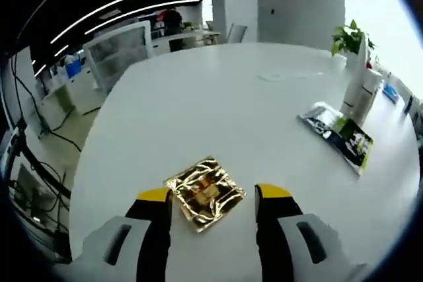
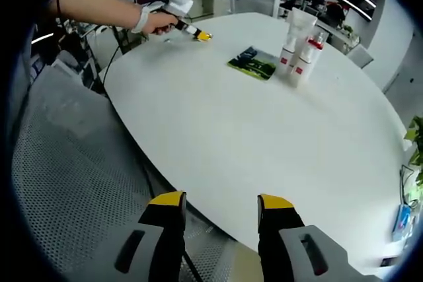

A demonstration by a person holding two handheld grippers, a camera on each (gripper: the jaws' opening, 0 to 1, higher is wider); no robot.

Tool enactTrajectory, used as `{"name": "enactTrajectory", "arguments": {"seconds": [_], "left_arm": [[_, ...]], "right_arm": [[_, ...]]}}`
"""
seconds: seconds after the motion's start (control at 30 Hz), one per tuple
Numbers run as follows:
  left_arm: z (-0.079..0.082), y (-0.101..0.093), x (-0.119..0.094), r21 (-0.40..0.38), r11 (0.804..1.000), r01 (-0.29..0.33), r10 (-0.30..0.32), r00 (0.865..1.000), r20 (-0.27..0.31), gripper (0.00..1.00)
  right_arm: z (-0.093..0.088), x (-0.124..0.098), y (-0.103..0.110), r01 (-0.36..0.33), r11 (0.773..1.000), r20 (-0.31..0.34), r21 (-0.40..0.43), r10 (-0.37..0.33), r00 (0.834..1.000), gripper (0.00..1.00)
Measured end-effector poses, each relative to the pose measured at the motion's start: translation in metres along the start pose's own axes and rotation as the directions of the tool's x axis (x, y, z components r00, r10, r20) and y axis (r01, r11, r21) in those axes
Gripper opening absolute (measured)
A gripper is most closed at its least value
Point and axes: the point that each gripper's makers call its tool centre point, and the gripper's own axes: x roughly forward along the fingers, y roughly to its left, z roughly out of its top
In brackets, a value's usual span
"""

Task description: Arrange the skincare products in the storage area until every visible bottle or jar stands upright without overlapping.

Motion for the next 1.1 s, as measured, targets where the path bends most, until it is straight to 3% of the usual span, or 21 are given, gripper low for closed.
{"name": "enactTrajectory", "arguments": {"seconds": [0.07,0.13,0.17,0.2,0.23,0.3,0.37,0.4,0.43,0.47,0.53,0.6,0.63,0.7,0.87,0.93,0.97,1.0,1.1], "left_arm": [[0.000,0.008,0.000,-0.124,0.991,-0.055,0.052,0.998,-0.021,0.67],[0.007,0.014,0.006,-0.170,0.983,-0.067,0.068,0.998,0.002,0.69],[0.013,0.006,0.010,-0.125,0.992,-0.012,0.016,1.000,0.025,0.66],[0.012,-0.002,0.008,-0.062,0.998,0.013,-0.013,1.000,0.011,0.61],[0.005,-0.005,0.006,-0.007,1.000,0.029,-0.029,0.999,-0.037,0.51],[-0.006,-0.014,0.000,-0.051,0.996,0.075,-0.079,0.992,-0.096,0.34],[-0.001,-0.020,-0.005,-0.099,0.984,0.145,-0.151,0.987,-0.059,0.25],[0.000,-0.027,-0.011,-0.073,0.976,0.204,-0.208,0.977,-0.050,0.22],[0.001,-0.027,-0.013,-0.031,0.976,0.214,-0.215,0.976,-0.042,0.21],[0.003,-0.023,-0.017,0.047,0.978,0.205,-0.203,0.978,-0.039,0.23],[0.010,-0.013,-0.017,0.093,0.983,0.158,-0.158,0.987,-0.015,0.37],[0.021,-0.008,-0.012,0.076,0.989,0.126,-0.128,0.991,0.025,0.59],[0.025,-0.010,-0.007,0.064,0.988,0.138,-0.140,0.990,0.035,0.73],[0.025,-0.019,0.003,0.040,0.984,0.172,-0.173,0.985,0.018,0.81],[0.003,-0.035,0.024,0.100,0.964,0.246,-0.236,0.966,-0.102,0.69],[-0.003,-0.035,0.029,0.144,0.956,0.254,-0.235,0.962,-0.138,0.65],[0.007,-0.035,0.033,0.157,0.953,0.259,-0.248,0.965,-0.088,0.64],[0.001,-0.030,0.033,0.085,0.974,0.212,-0.202,0.972,-0.118,0.64],[0.005,-0.028,0.031,0.082,0.962,0.262,-0.250,0.959,-0.135,0.50]], "right_arm": [[0.000,0.000,-0.001,0.004,1.000,0.002,0.000,-0.004,1.000,0.38],[0.000,0.000,-0.001,0.005,1.000,0.003,-0.001,-0.005,1.000,0.38],[0.000,0.000,-0.001,0.003,1.000,0.002,0.000,-0.003,1.000,0.38],[0.000,0.000,-0.001,0.004,1.000,0.003,-0.002,-0.004,1.000,0.38],[0.001,-0.001,-0.001,0.005,1.000,0.006,-0.003,-0.005,1.000,0.38],[0.001,-0.001,-0.002,0.009,1.000,0.010,0.001,-0.009,1.000,0.38],[0.001,-0.001,-0.004,0.013,1.000,0.013,0.006,-0.013,1.000,0.37],[0.001,-0.001,-0.004,0.014,1.000,0.014,0.007,-0.014,1.000,0.37],[0.002,-0.001,-0.004,0.014,1.000,0.014,0.006,-0.014,1.000,0.37],[0.002,-0.002,-0.003,0.014,1.000,0.015,0.004,-0.014,1.000,0.37],[0.002,-0.002,-0.003,0.012,1.000,0.017,0.003,-0.013,1.000,0.36],[0.002,-0.001,-0.003,0.011,1.000,0.017,0.003,-0.011,1.000,0.36],[0.002,-0.001,-0.003,0.011,1.000,0.017,0.003,-0.011,1.000,0.36],[0.002,-0.001,-0.002,0.009,1.000,0.018,0.001,-0.009,1.000,0.36],[0.003,-0.002,-0.003,0.011,1.000,0.022,0.004,-0.011,1.000,0.36],[0.002,-0.002,-0.004,0.013,1.000,0.023,0.008,-0.014,1.000,0.36],[0.003,-0.002,-0.004,0.013,1.000,0.024,0.010,-0.014,1.000,0.36],[0.003,-0.002,-0.004,0.014,1.000,0.025,0.010,-0.014,1.000,0.36],[0.003,-0.002,-0.004,0.014,1.000,0.024,0.010,-0.014,1.000,0.36]]}}
